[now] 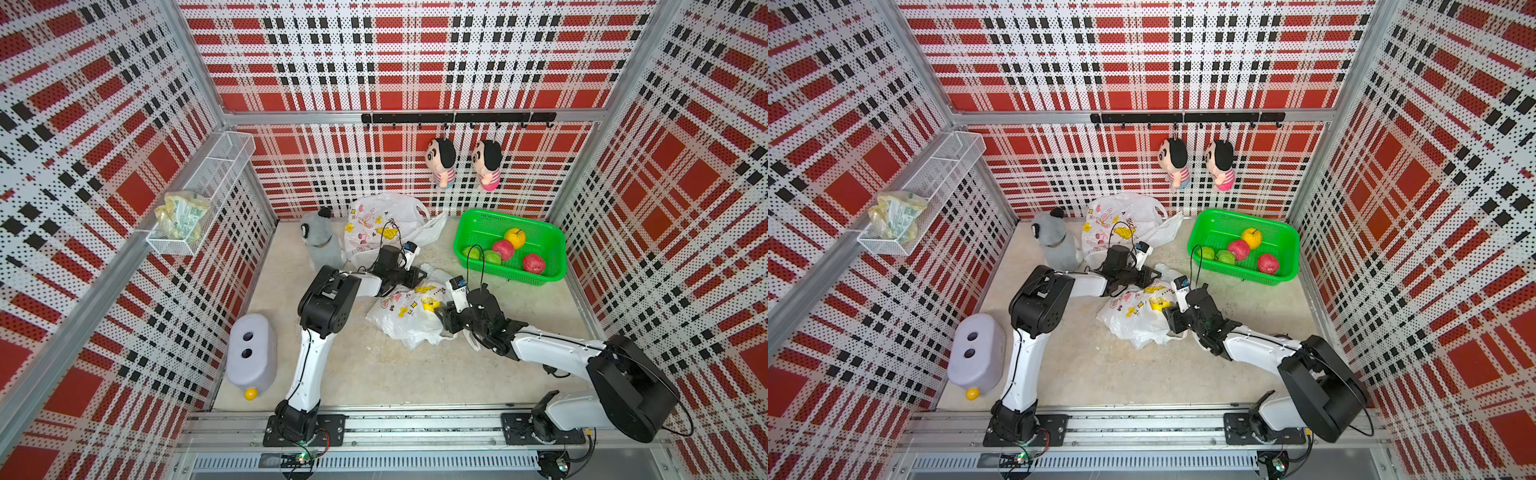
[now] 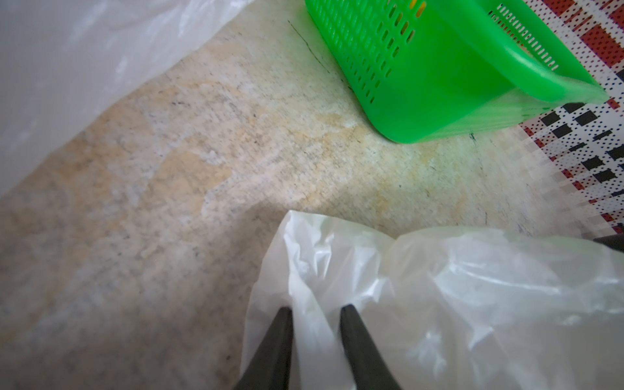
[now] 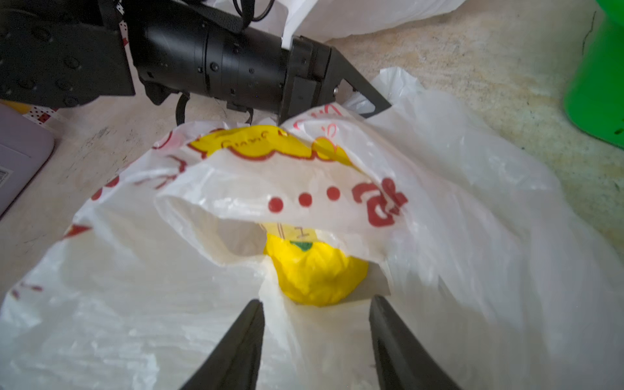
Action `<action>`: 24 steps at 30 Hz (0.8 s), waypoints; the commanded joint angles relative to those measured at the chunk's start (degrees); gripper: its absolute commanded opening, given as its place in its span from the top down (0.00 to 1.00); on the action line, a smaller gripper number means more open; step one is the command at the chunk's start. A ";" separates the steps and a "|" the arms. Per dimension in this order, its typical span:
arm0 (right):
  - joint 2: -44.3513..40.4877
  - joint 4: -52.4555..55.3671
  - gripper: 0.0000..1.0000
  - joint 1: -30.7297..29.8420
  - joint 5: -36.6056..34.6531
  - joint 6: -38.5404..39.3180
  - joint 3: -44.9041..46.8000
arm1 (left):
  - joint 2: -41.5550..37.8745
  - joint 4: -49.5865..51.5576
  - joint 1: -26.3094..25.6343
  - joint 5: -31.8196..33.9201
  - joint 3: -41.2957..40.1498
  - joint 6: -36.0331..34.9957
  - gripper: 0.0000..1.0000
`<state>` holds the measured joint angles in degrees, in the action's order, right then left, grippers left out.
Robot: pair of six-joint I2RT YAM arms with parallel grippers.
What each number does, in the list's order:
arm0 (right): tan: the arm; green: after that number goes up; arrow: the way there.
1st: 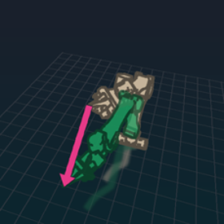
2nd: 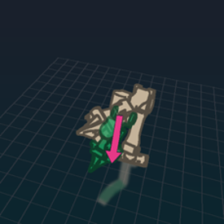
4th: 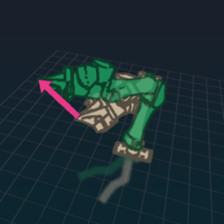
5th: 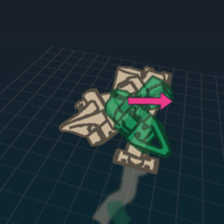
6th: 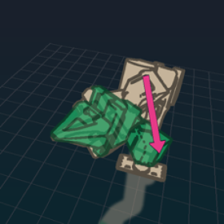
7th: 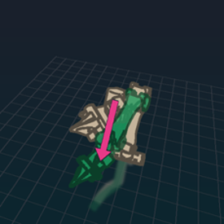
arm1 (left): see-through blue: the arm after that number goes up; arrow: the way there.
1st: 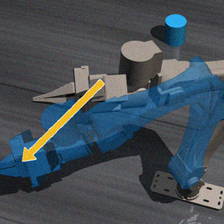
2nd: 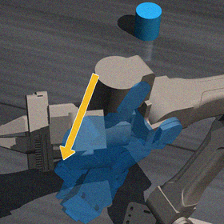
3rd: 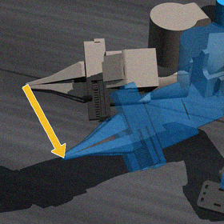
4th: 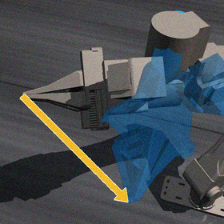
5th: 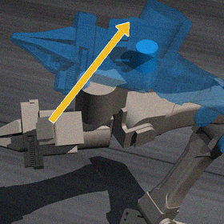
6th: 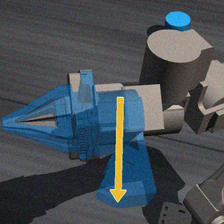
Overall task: Untie the knot of a plastic bag & take out the apple
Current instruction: Pick up the apple from the plastic bag.
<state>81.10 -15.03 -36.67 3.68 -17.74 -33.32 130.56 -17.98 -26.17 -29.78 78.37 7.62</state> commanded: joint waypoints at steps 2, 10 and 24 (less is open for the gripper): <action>5.06 -1.85 0.42 -0.44 0.93 -0.54 -4.18 | -0.04 -0.58 0.15 -0.74 0.64 -0.12 0.71; 11.67 -0.87 0.29 -0.45 0.27 -1.72 -8.55 | 0.08 -0.65 0.16 -0.97 0.47 -0.16 0.71; 20.52 3.31 0.17 -0.79 -0.61 -2.50 -15.08 | 0.58 -0.88 0.13 -1.39 0.78 0.11 0.71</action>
<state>100.27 -13.87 -37.01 3.68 -20.03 -47.18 130.58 -18.00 -26.17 -30.20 78.37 7.64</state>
